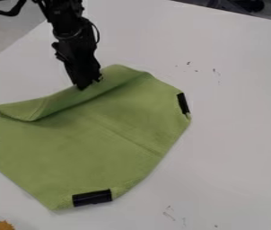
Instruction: Unfold the cloth from the middle to the top left
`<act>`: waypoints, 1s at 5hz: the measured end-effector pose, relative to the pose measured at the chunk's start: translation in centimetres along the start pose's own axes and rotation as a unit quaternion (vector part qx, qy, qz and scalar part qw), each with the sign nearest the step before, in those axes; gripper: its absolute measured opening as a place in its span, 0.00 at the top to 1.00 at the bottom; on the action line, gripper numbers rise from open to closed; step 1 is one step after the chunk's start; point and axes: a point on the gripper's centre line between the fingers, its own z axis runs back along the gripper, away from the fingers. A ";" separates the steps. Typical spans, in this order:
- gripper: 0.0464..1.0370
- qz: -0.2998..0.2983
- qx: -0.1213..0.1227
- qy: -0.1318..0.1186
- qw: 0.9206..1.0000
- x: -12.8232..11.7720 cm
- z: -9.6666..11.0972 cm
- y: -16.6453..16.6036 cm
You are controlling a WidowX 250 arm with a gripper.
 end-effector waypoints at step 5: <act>0.82 -0.083 -0.007 -0.003 0.997 5.0 -4.8 9.9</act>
